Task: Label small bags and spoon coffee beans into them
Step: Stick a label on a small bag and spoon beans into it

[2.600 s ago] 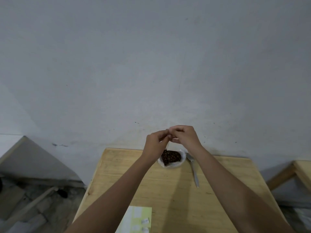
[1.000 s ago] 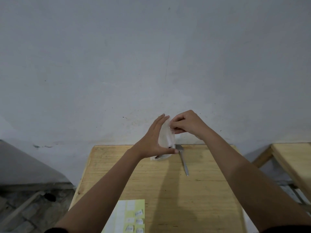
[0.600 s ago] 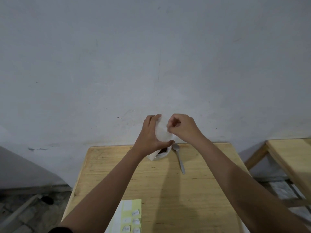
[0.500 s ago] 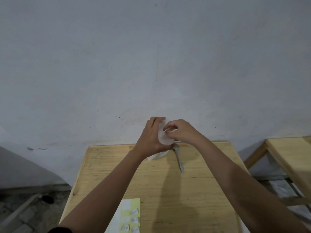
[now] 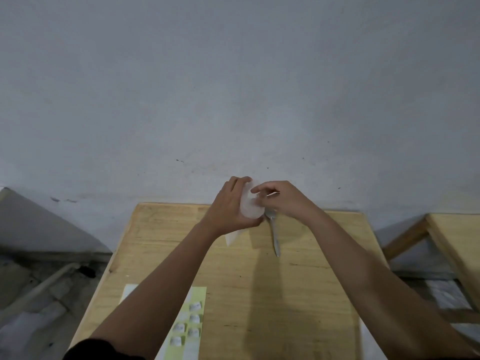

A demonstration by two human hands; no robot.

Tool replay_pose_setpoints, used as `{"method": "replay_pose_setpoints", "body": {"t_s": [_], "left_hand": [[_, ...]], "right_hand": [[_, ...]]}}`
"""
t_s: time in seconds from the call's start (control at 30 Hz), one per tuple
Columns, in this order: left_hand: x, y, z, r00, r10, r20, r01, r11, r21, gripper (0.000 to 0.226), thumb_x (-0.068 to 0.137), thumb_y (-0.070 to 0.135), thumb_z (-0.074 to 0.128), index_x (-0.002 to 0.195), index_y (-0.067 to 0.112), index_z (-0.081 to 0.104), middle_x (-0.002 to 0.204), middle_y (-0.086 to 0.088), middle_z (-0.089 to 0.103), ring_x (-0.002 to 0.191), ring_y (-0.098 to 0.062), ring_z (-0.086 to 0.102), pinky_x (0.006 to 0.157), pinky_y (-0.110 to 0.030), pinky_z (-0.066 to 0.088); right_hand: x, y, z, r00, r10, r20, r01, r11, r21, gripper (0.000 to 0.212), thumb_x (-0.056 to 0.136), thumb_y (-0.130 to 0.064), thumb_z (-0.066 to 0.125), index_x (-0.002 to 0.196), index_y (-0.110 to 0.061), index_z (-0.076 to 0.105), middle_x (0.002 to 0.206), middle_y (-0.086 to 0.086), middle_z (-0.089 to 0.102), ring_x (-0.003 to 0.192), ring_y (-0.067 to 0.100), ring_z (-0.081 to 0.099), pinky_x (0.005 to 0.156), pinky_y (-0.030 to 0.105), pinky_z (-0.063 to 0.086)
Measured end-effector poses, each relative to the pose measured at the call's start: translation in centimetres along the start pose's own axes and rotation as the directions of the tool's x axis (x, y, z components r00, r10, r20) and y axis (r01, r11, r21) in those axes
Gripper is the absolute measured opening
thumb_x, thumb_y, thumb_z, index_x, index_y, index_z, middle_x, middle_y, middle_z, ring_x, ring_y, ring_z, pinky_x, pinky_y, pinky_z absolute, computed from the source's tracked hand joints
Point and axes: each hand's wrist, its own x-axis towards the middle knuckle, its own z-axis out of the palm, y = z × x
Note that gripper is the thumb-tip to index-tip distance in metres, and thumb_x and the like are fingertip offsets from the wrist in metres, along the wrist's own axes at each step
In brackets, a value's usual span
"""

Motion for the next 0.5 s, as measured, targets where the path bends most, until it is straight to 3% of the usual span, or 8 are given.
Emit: {"method": "replay_pose_setpoints", "body": {"t_s": [0.07, 0.13, 0.2, 0.3, 0.5], "left_hand": [[-0.4, -1.4, 0.2, 0.998, -0.058, -0.011, 0.059, 0.997, 0.052, 0.088, 0.057, 0.061, 0.065, 0.126, 0.013, 0.041, 0.118, -0.001, 0.045, 0.104, -0.016, 0.043, 0.087, -0.032, 0.044], [-0.9, -2.8, 0.1, 0.993, -0.114, -0.003, 0.114, 0.991, 0.075, 0.090, 0.054, 0.064, 0.060, 0.127, 0.013, 0.041, 0.118, -0.002, 0.045, 0.104, -0.017, 0.043, 0.087, -0.031, 0.042], [-1.3, -4.2, 0.0, 0.985, -0.170, 0.001, 0.169, 0.983, 0.076, 0.092, 0.052, 0.064, 0.058, 0.128, 0.015, 0.041, 0.117, -0.001, 0.044, 0.104, -0.018, 0.044, 0.088, -0.032, 0.041], [-1.8, -6.3, 0.0, 0.973, -0.231, 0.000, 0.230, 0.969, 0.090, 0.093, 0.051, 0.062, 0.059, 0.130, 0.018, 0.039, 0.117, 0.001, 0.044, 0.106, -0.020, 0.045, 0.088, -0.035, 0.042], [-2.8, -9.6, 0.0, 0.958, -0.283, 0.044, 0.276, 0.954, 0.119, 0.102, 0.052, 0.069, 0.060, 0.136, 0.020, 0.031, 0.123, 0.003, 0.038, 0.114, -0.017, 0.040, 0.095, -0.036, 0.036]], "right_hand": [[0.8, 1.4, 0.6, 0.997, 0.005, -0.079, 0.006, 0.990, 0.141, 0.015, 0.083, -0.024, 0.069, 0.098, -0.021, 0.073, 0.096, -0.006, 0.071, 0.090, 0.007, 0.066, 0.081, 0.020, 0.051], [2.0, 3.7, 1.5, 0.974, 0.089, -0.209, -0.041, 0.973, 0.226, 0.007, 0.085, -0.020, 0.067, 0.084, -0.016, 0.073, 0.085, 0.000, 0.072, 0.087, 0.016, 0.068, 0.084, 0.032, 0.055], [3.3, 7.1, 3.1, 0.926, 0.206, -0.316, -0.158, 0.973, 0.170, 0.014, 0.084, -0.016, 0.064, 0.075, -0.007, 0.070, 0.081, 0.010, 0.071, 0.087, 0.028, 0.067, 0.083, 0.041, 0.053], [3.9, 11.9, 6.2, 0.884, 0.299, -0.359, -0.308, 0.951, 0.033, 0.013, 0.081, -0.013, 0.064, 0.082, -0.001, 0.070, 0.089, 0.015, 0.070, 0.091, 0.030, 0.063, 0.079, 0.035, 0.044], [5.0, 16.7, 9.2, 0.810, 0.345, -0.474, -0.389, 0.921, 0.006, 0.028, 0.073, -0.011, 0.076, 0.091, 0.005, 0.062, 0.086, 0.025, 0.065, 0.089, 0.038, 0.060, 0.080, 0.042, 0.046]]}}
